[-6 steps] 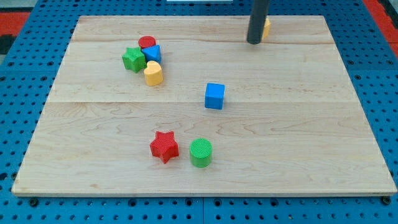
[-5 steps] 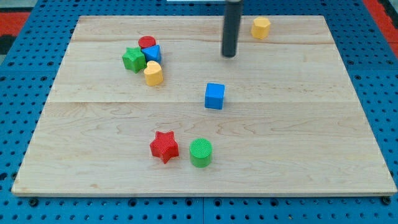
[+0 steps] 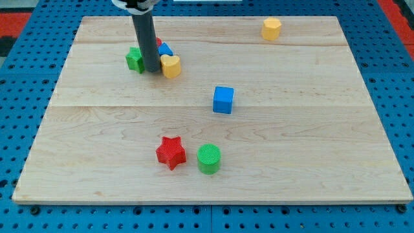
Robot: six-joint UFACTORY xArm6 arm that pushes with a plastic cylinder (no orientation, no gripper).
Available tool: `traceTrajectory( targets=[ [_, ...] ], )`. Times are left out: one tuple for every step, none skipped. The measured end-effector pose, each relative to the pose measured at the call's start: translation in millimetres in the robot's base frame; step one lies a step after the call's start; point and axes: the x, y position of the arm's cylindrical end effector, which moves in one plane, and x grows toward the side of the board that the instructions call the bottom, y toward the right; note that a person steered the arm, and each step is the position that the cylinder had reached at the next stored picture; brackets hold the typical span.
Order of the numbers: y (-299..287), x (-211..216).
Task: Move the yellow heart into the yellow hexagon
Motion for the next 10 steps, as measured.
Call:
traceTrajectory(
  targets=[
    [0,-14],
    [11,-12],
    [2,16],
    [52,12],
    [119,-14],
    [135,-36],
    [103,-36],
    [95,-59],
    [111,-74],
    [169,-74]
  ],
)
